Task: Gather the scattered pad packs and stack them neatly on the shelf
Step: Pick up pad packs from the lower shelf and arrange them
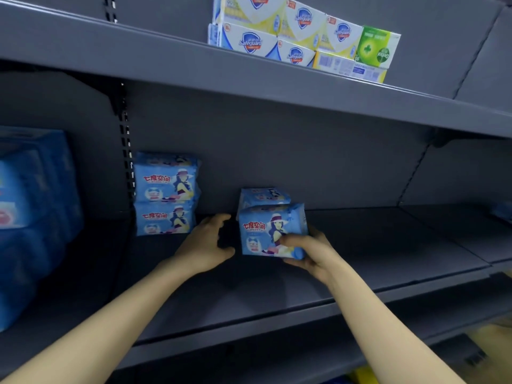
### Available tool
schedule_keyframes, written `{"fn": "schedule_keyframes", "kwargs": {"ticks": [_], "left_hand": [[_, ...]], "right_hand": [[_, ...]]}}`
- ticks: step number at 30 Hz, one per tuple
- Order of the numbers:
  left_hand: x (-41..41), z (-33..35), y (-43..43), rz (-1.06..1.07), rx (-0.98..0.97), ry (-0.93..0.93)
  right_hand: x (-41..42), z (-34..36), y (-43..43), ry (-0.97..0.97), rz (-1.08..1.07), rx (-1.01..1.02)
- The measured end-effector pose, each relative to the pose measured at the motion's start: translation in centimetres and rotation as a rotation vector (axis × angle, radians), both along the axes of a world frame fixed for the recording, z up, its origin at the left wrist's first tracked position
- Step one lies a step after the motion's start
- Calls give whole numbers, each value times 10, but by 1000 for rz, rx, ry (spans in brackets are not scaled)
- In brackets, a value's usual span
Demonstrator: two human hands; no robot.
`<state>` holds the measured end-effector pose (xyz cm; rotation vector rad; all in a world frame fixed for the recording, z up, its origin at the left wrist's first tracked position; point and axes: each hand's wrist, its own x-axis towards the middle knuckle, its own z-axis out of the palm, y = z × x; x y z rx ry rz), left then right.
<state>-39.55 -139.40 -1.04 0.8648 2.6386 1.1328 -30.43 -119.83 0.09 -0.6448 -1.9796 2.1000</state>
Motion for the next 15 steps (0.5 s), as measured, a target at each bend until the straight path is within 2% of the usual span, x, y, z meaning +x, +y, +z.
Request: {"fn": "schedule_keyframes", "kwargs": {"ticks": [7,13,15], "left_hand": [[4,4,-19,17,45,-36],[-1,10,-40,4,222,-329],[-1,11,-47,5,259,-377]], "right_hand": [[-6,-7,-16,-37,120,-155],[-12,-16,-35,-78,308,-181],[-16,-18,-42,-96,358,-157]]}}
